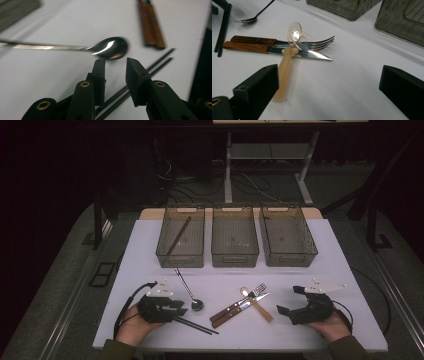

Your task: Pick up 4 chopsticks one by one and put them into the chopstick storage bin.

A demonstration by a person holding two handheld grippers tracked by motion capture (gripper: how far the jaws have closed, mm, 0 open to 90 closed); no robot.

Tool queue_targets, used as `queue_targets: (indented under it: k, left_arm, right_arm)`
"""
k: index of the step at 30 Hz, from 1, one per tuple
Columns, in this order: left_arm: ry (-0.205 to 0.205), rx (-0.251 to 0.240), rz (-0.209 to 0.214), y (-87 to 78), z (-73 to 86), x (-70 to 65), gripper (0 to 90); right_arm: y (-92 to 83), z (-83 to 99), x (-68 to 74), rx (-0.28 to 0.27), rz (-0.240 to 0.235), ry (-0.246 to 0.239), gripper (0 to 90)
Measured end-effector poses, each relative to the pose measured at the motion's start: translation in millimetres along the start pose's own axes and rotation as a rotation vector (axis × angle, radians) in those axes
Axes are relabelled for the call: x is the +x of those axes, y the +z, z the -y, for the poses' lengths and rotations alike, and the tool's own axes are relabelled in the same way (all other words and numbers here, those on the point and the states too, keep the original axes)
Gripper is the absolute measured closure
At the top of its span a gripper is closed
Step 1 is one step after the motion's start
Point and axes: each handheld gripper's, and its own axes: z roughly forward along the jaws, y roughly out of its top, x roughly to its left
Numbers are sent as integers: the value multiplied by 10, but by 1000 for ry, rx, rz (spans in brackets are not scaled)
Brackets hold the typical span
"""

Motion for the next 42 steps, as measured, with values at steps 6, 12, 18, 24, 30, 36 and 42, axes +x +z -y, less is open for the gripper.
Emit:
queue_targets:
  k: [6,12,18,24,30,36,42]
  left_arm:
    - [83,28,104,227,-111,-229,694]
    - [166,74,159,422,-168,-377,697]
    - [182,89,163,510,-167,-403,686]
    - [221,109,165,535,-161,-393,716]
    - [234,101,176,528,-145,-383,752]
    - [260,112,181,499,-130,-335,763]
    - [252,106,176,459,-92,-295,766]
  right_arm:
    - [8,0,1,2,-1,-3,23]
    - [10,1,2,3,-3,-2,23]
    - [12,1,2,3,-5,-1,23]
    - [10,1,2,3,-5,0,23]
    - [10,1,2,2,-4,0,23]
    - [9,1,0,1,-5,-3,23]
    - [6,0,-1,1,-4,2,23]
